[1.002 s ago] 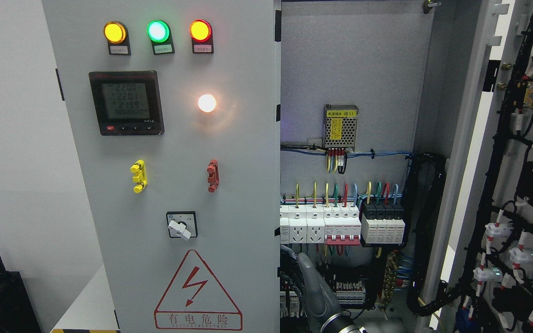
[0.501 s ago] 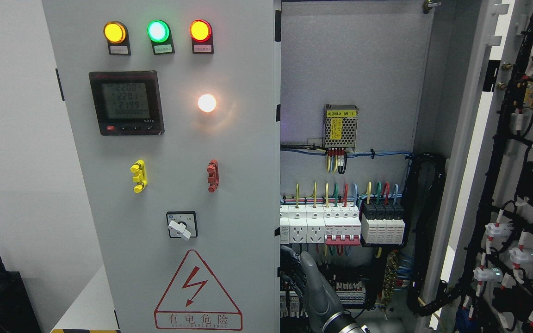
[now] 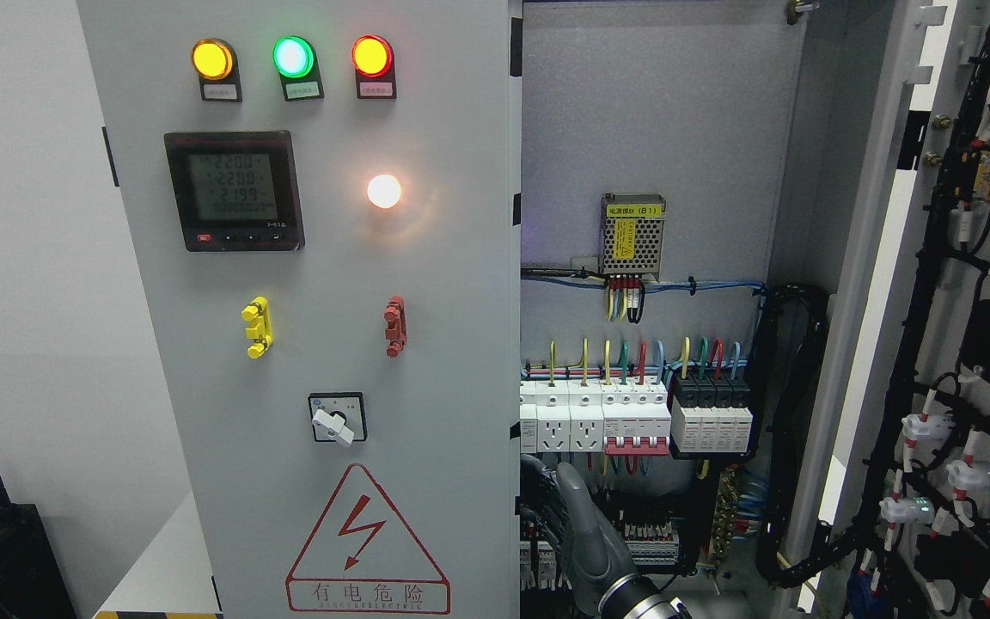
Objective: Open door with both hands
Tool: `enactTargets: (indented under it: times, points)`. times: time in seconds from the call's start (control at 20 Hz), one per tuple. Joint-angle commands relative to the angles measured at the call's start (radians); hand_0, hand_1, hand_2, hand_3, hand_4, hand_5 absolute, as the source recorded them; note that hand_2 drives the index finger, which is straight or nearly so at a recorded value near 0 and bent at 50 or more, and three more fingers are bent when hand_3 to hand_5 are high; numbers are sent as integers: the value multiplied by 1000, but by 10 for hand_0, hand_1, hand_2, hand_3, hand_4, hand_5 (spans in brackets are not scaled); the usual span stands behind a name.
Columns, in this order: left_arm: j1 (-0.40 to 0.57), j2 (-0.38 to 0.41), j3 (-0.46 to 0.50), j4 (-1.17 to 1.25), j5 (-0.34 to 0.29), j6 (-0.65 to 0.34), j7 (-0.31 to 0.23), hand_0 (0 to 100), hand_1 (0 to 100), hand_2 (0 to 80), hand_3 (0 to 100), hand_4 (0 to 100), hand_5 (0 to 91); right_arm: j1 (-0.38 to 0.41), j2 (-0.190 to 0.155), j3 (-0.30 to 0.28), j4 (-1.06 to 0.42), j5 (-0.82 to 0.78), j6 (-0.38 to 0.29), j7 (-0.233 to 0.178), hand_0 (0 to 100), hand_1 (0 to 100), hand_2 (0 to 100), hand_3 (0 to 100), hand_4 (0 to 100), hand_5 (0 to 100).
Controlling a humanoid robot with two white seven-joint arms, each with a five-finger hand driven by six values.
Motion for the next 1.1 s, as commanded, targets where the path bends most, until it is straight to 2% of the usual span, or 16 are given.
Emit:
enactTargets:
  times: [0.0,0.3,0.45,0.9,1.05]
  points:
    - [0,0,0,0,0,0,0,0,0,0,0,32,0,-4,-3,1,0,-9,0,11,0,0,0,0,0,0]
    - [0,0,0,0,0,0,0,0,0,0,0,32,0,-4,-3,1,0,-9,0,19,0,0,0,0,0,0]
    - [0,0,0,0,0,1,0,0,0,0,0,32,0,-2,-3,1,-3,-9,0,46,0,0,0,0,0,0]
    - [0,0,0,0,0,1,0,0,0,0,0,32,0,4,-2,2,-15,-10,0,52,0,0,0,0,0,0]
    - [0,0,-1,0,0,1,0,0,0,0,0,32,0,4,-3,2,-15,-21,2,74,0,0,0,0,0,0]
